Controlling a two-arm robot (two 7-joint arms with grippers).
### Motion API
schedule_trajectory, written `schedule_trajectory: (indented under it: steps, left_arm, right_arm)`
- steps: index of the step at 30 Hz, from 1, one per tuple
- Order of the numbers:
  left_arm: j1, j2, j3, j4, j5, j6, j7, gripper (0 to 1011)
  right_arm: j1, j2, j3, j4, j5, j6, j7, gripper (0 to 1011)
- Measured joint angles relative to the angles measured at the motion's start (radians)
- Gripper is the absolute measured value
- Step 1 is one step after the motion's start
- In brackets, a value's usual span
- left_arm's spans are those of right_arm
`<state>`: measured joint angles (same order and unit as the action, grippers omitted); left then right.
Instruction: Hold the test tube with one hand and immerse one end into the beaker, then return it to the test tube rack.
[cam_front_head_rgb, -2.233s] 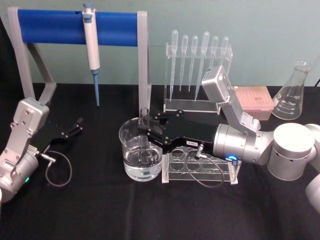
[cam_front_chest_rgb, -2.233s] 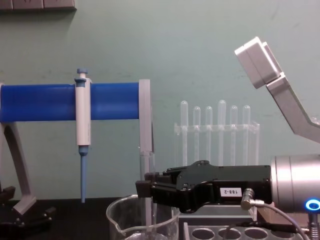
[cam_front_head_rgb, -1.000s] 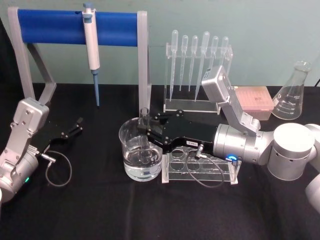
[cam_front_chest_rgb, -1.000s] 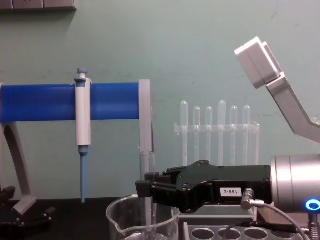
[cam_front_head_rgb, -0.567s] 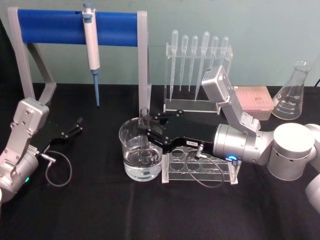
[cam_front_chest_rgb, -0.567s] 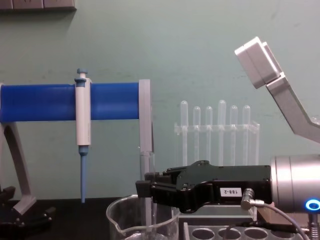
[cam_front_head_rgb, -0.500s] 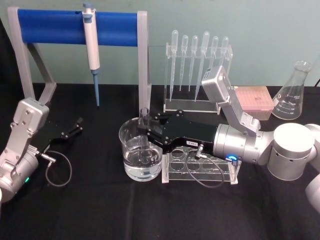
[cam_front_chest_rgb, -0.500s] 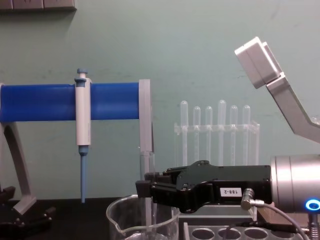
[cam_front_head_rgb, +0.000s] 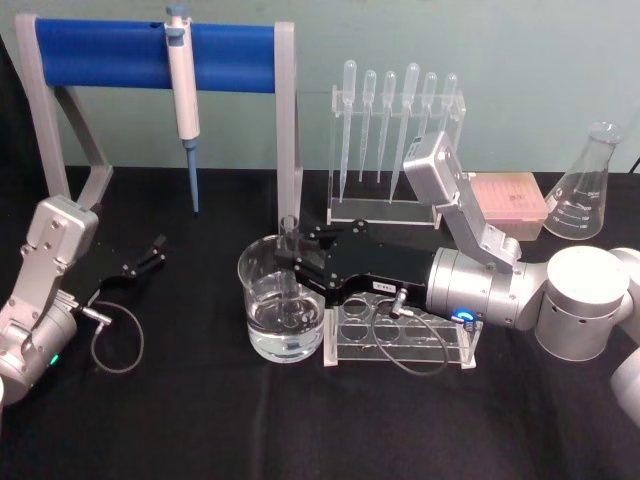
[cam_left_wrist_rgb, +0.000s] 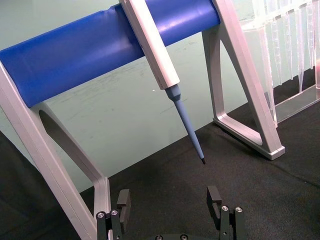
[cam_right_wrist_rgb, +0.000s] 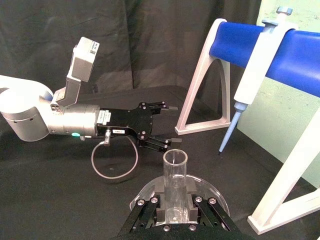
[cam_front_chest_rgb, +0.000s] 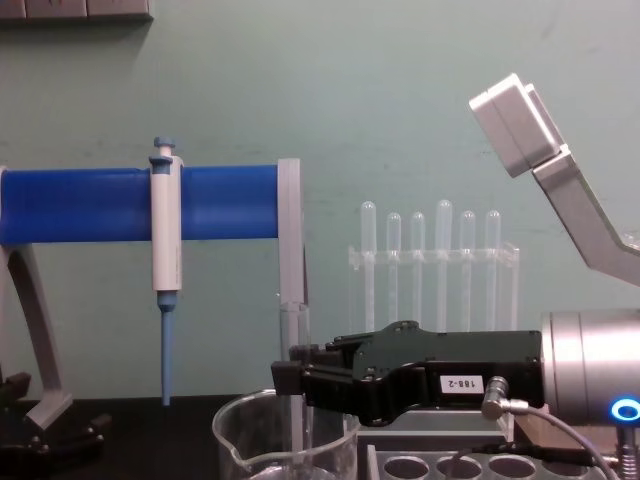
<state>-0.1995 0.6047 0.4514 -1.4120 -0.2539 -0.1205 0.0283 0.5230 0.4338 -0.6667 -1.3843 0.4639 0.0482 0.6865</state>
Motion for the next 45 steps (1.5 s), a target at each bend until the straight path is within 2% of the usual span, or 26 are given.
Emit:
schedule_trajectory:
  steps: [45]
  left_arm:
    - [0.0,0.0,0.0,0.0,0.0,0.0,0.0,1000]
  right_arm:
    - [0.0,0.0,0.0,0.0,0.0,0.0,0.0,242]
